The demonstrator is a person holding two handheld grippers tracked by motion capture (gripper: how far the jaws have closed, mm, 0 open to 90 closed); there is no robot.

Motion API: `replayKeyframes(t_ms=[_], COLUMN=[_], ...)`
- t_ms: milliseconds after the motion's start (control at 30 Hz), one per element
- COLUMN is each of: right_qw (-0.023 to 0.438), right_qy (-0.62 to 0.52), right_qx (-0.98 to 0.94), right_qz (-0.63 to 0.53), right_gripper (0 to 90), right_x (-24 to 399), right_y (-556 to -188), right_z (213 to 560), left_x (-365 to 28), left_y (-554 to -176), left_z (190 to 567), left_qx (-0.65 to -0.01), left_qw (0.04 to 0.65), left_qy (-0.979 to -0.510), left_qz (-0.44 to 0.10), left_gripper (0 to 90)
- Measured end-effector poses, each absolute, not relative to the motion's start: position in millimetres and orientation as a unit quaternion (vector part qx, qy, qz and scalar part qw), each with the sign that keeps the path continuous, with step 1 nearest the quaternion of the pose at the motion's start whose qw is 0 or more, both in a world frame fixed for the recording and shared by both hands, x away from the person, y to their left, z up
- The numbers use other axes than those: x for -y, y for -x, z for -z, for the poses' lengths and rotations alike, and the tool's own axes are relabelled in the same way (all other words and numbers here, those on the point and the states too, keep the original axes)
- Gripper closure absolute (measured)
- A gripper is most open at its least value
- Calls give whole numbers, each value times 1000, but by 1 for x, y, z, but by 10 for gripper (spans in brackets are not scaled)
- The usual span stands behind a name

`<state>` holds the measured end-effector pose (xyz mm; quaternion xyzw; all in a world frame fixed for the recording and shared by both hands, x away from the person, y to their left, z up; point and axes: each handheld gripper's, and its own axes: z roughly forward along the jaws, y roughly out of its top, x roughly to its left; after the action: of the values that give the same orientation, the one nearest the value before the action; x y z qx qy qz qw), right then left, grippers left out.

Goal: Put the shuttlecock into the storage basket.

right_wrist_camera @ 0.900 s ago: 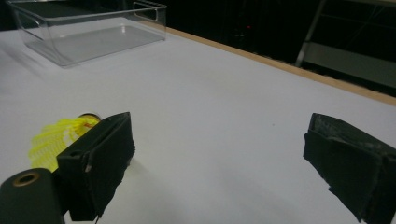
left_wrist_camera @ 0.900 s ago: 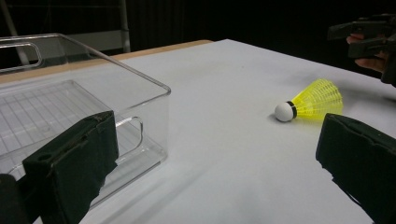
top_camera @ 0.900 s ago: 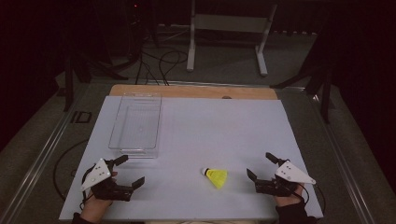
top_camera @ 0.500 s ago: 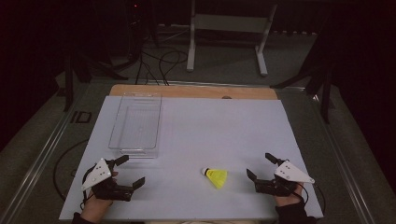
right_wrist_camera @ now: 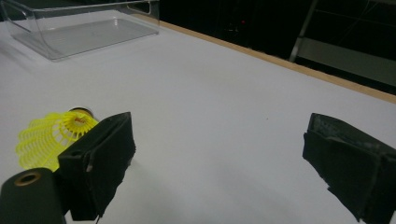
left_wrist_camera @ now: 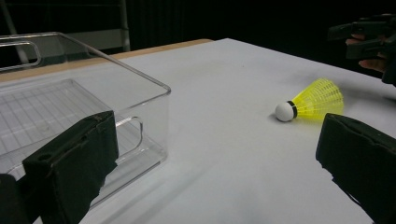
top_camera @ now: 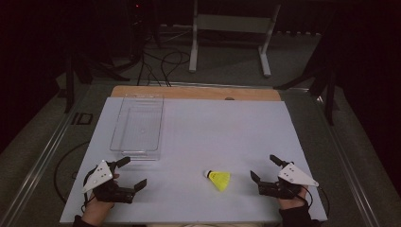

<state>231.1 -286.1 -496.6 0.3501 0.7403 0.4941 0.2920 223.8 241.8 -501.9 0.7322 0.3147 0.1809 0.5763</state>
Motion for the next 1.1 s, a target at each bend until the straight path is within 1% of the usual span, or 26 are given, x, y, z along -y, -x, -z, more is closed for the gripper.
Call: replayKeyframes(t_ms=[100, 333, 467, 600, 733, 867, 1100], right_qw=[291, 287, 290, 293, 290, 289, 287], right_qy=[-351, -351, -349, -347, -347, -346, -345], right_qx=[-740, -739, -740, -741, -744, -745, -747], right_qz=[-495, -498, -496, -495, -492, -492, -491], right_gripper=[89, 89, 89, 89, 89, 89, 89], right_x=[286, 286, 285, 285, 284, 284, 284], right_y=[-231, -232, -231, -231, -231, -231, -231], right_z=[497, 497, 496, 495, 496, 496, 496], left_x=[-241, -241, -242, -241, -242, -241, -235], left_y=[-224, -225, -227, -230, -237, -242, -249], left_z=[501, 490, 480, 470, 461, 455, 452], left_qx=[-314, -306, -292, -260, -230, -212, -186], left_qw=[578, 597, 594, 585, 573, 558, 511], left_qy=[-731, -724, -730, -751, -777, -795, -834], left_qz=[-181, -163, -172, -161, -125, -105, -92], left_gripper=[0, 0, 0, 0, 0, 0, 0])
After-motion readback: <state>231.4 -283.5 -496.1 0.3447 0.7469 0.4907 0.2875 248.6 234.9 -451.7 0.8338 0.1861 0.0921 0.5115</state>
